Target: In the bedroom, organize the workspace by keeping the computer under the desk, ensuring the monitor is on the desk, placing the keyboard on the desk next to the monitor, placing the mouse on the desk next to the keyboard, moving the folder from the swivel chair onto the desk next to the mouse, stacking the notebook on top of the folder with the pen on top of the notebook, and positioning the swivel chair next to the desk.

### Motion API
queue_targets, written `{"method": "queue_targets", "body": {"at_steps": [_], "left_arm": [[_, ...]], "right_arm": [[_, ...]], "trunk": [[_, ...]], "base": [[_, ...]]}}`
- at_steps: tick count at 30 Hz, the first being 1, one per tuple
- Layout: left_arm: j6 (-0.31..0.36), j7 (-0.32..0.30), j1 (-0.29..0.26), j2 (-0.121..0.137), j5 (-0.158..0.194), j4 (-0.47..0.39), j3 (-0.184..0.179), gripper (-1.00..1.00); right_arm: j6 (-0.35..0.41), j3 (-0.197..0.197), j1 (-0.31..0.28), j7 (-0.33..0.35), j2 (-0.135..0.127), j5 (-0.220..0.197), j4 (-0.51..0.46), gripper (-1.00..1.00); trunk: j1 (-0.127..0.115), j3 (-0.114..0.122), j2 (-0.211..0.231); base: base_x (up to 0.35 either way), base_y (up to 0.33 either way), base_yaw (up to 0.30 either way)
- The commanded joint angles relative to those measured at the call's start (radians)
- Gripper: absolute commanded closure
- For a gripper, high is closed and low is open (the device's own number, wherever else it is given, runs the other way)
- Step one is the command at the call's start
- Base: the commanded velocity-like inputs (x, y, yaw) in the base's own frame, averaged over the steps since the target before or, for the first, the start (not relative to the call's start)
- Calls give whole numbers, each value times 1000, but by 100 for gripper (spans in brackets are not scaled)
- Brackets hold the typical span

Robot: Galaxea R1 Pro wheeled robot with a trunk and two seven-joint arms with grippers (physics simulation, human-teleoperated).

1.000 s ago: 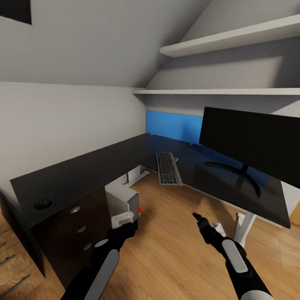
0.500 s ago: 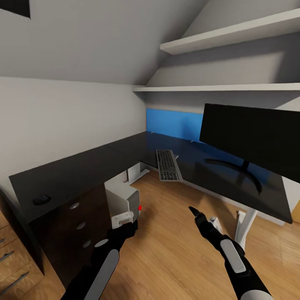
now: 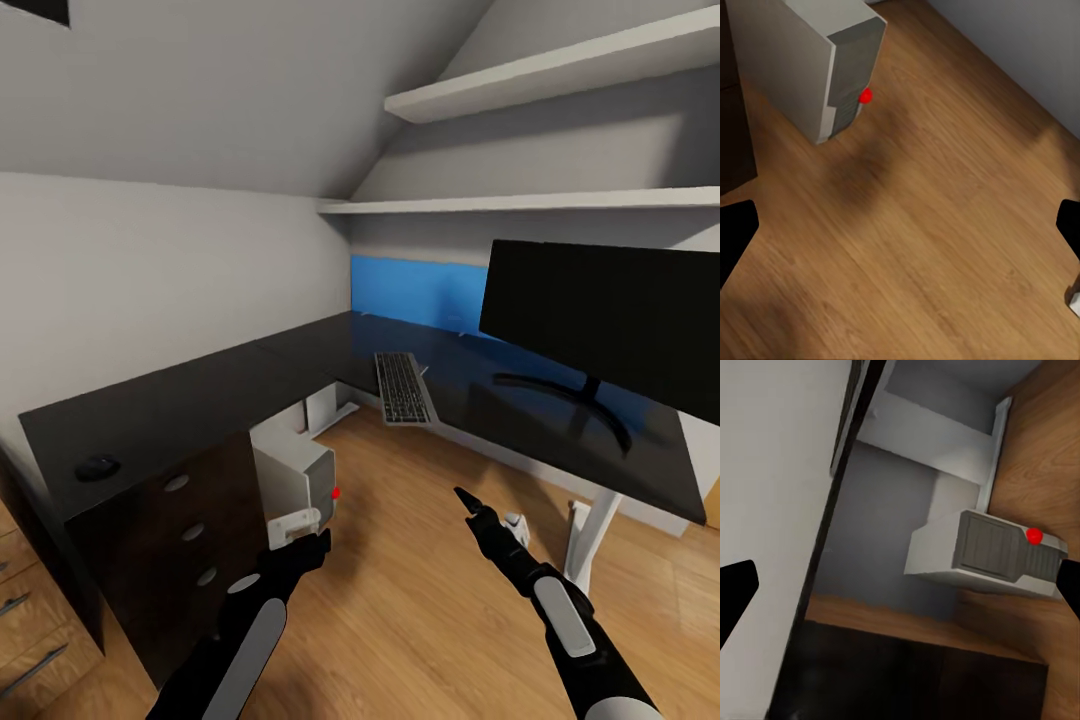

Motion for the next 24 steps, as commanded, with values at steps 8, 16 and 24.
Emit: {"method": "queue_targets", "body": {"at_steps": [8,16,24], "left_arm": [[1,9,-1,-1,9,0,-2,-100],[2,9,-1,0,9,0,-1,-100],[3,8,-1,1,9,0,-1,-100]], "right_arm": [[6,3,0,3,8,-5,2,-100],[5,16,0,4,9,-6,2,-100],[6,20,0,6,15,-7,2,-100]], "trunk": [[31,-26,-57],[61,-51,-113],[61,-51,-113]], "base": [[0,0,0],[0,0,0],[0,0,0]]}}
